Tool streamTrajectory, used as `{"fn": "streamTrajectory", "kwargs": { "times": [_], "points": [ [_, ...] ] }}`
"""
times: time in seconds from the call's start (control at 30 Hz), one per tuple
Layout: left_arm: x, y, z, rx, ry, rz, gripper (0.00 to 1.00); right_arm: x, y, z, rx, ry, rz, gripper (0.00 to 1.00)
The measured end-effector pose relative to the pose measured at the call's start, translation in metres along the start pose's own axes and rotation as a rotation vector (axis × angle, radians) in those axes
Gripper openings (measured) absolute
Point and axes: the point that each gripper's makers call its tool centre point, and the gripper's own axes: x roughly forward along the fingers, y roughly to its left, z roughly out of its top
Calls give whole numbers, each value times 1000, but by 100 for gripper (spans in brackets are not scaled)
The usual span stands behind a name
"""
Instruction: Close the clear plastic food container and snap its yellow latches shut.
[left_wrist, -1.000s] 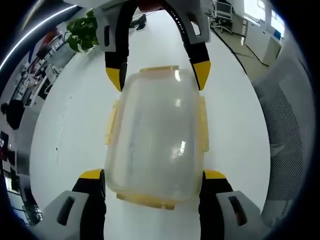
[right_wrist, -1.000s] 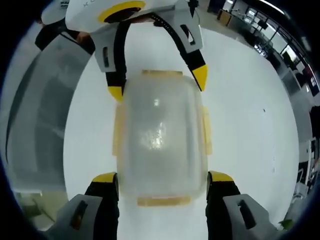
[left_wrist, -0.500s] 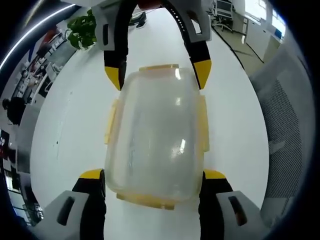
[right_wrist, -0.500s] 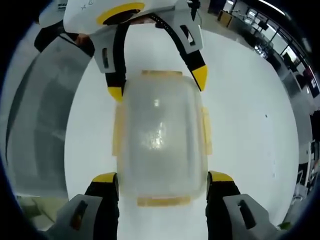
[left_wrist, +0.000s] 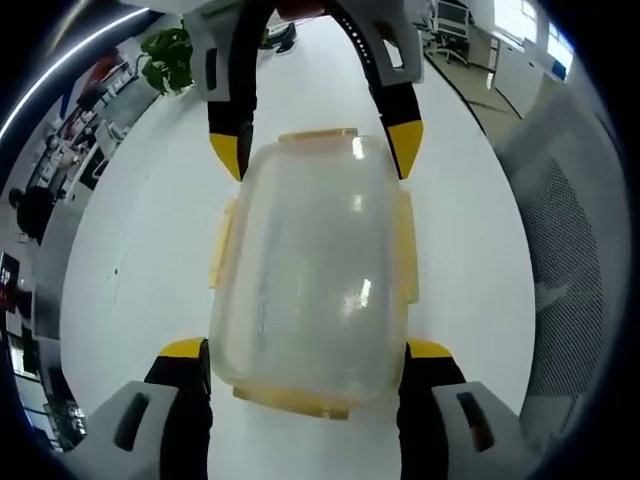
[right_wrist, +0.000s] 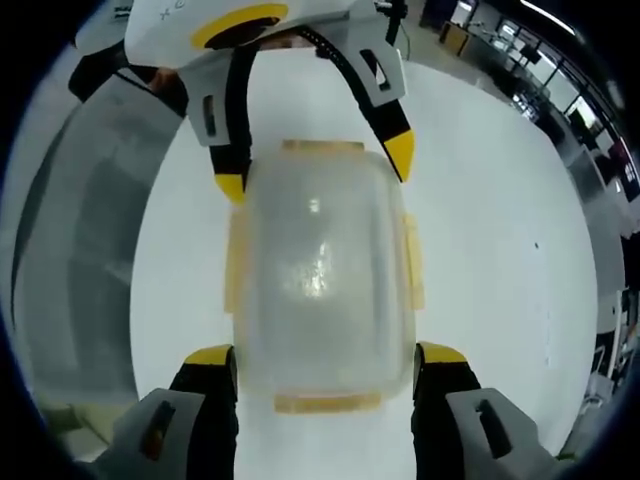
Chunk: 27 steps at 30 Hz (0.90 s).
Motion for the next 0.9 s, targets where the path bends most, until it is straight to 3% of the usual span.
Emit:
{"fn": "streamTrajectory", "kwargs": {
  "times": [0.9],
  "points": [
    [-10,-4,-20,-5,2,4,76,6,6,21,-1,3,-2,71]
  ]
}}
